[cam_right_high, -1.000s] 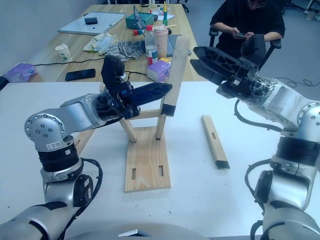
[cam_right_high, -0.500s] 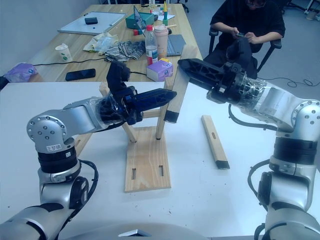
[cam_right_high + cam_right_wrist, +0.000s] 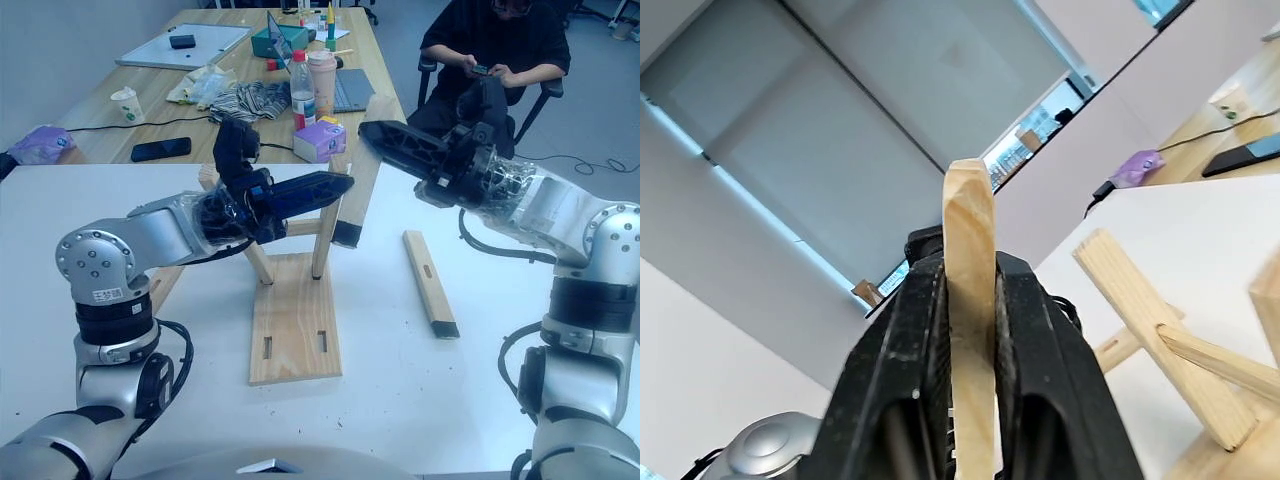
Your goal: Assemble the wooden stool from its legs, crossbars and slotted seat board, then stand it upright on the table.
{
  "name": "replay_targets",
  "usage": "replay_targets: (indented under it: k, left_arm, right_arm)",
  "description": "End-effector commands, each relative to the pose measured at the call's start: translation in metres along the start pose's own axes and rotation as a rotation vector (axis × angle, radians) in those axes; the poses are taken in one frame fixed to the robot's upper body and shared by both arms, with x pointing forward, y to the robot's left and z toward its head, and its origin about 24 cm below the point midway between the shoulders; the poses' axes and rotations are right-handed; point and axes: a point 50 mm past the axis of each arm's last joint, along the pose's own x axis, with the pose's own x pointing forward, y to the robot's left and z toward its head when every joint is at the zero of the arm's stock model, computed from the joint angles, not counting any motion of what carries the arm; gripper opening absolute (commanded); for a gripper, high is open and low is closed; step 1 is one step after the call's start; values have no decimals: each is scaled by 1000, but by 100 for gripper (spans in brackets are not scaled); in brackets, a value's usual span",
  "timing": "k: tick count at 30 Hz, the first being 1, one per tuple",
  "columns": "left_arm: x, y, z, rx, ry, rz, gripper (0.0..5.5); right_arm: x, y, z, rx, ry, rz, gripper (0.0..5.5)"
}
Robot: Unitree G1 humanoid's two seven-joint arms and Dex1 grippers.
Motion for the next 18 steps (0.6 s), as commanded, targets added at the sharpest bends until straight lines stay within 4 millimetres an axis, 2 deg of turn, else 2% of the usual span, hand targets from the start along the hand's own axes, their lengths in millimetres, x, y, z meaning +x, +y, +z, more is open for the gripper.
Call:
replay_targets:
  k: [1,3,6,10,12,14,18]
  left_arm:
    - [-10,9,-3,0,21,69,151]
    - [-17,13,-2,7,10,111,183]
    - [-22,15,5,57,-47,173,219]
    - [-20,9,7,100,-80,148,220]
    - [-20,9,3,102,-64,149,220]
    - [-20,9,2,106,-58,151,220]
    - [-19,9,2,115,-39,146,220]
  right_arm:
    - [-14,-8,9,-126,-59,-174,41]
    - [-28,-22,8,-247,-87,-347,41]
    - [-51,-50,-5,-421,-95,-599,41]
    - [-82,-81,-44,-624,-211,-827,41]
    - [-97,-88,-70,-658,-292,-904,41]
    - [-105,-91,-86,-674,-340,-956,41]
    - [-112,-99,-94,-700,-422,-1021,41]
